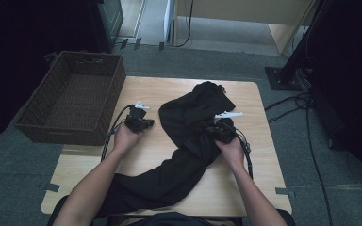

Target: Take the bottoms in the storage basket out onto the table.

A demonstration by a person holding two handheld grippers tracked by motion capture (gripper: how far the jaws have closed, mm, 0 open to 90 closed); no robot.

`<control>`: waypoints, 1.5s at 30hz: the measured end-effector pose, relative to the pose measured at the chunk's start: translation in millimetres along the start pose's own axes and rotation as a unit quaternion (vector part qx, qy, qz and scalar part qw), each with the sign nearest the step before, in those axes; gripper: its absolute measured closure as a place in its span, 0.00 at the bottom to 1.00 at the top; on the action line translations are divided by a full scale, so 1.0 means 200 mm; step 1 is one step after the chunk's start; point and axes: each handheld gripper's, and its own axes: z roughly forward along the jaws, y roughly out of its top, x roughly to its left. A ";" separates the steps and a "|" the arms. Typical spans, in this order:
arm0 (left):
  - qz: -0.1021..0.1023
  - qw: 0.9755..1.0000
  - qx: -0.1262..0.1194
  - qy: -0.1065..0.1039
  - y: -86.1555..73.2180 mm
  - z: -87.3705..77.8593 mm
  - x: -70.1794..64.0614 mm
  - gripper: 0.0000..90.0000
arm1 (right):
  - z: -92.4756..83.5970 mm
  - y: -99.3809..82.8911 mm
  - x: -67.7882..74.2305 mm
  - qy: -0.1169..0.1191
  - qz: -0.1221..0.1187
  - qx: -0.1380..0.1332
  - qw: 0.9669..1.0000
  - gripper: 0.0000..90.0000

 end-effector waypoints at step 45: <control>0.028 0.999 0.007 0.034 0.05 0.02 0.00 1.00 | -0.14 0.08 -0.17 -0.047 0.033 -0.031 0.998 0.97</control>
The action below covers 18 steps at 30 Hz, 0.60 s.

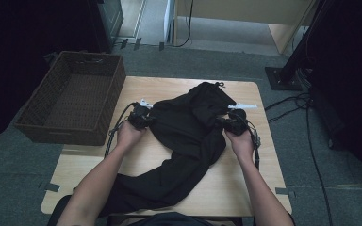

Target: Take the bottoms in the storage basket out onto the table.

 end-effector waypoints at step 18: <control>0.008 0.998 -0.048 -0.041 0.09 -0.11 -0.01 0.83 | -0.17 0.03 -0.11 -0.023 0.008 -0.023 0.999 0.74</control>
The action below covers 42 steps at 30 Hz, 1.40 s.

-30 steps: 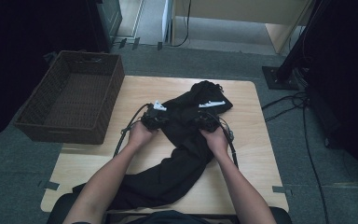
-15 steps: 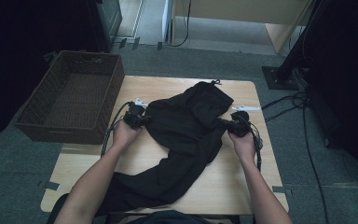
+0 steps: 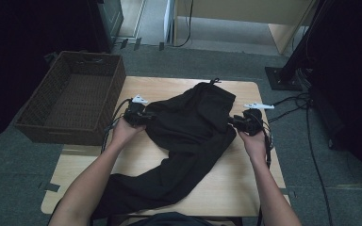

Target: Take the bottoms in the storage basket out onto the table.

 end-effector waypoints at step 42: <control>0.053 0.998 0.029 -0.002 0.36 0.55 -0.08 0.94 | 0.37 -0.19 0.18 0.046 -0.046 0.014 0.998 0.78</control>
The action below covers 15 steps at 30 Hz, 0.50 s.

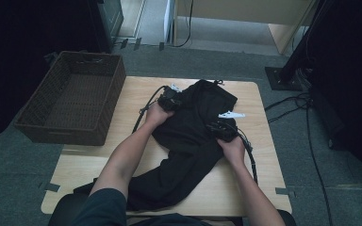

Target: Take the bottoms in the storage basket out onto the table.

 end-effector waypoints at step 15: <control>-0.076 0.995 -0.032 0.049 0.05 -0.29 0.30 0.96 | -0.03 0.01 0.00 0.012 -0.006 0.020 1.000 0.77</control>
